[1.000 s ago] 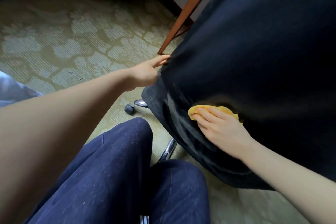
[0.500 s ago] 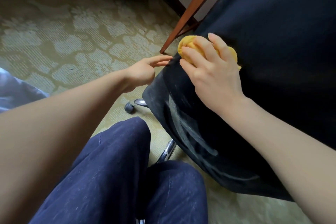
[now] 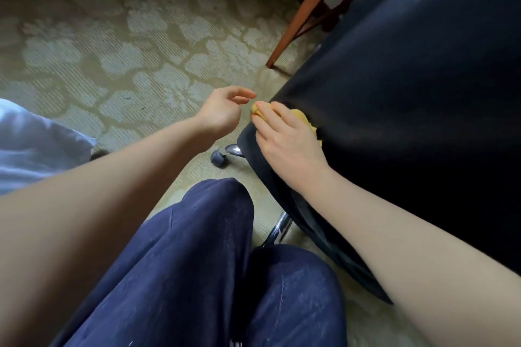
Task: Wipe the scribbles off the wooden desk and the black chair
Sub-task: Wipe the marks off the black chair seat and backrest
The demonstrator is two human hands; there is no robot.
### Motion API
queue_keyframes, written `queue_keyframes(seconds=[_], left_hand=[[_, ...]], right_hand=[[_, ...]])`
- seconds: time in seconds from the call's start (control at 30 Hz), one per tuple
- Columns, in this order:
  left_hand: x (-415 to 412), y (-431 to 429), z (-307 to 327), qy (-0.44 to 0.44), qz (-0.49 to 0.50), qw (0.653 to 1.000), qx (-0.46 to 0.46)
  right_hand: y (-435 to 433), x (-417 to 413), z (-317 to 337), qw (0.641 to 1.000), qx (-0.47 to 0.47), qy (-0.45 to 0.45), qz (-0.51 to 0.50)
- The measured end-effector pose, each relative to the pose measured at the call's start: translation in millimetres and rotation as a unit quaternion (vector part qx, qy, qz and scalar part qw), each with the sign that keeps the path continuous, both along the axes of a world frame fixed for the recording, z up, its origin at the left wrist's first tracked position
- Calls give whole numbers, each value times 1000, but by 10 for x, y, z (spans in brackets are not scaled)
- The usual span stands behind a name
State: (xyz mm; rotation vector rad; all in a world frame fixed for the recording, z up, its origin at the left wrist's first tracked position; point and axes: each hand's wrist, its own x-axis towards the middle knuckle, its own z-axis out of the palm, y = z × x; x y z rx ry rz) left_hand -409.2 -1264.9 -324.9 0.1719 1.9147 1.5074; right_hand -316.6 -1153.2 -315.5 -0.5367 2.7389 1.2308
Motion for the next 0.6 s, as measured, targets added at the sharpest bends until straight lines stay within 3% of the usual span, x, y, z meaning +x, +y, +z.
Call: queue_keyframes(seconds=[0.17,0.2,0.3,0.47,0.6], left_hand=[[152,77,170,12,-22,1000,19],[180,92,212,13,-22,999,25],[278,113,337,32,-6,998,58],[398,44,486,57,-6,996,74],[454,-33,554,65,-26,994,79]], right_hand=[[163,418,72,991,10,-132,-35],[186,478,78,988,-41,-135,-69],[282,725,152,975,-150,-109,-120],[420,1100,563,993,11,-109,-39],[520,1212,899,996,-77,-12,33]])
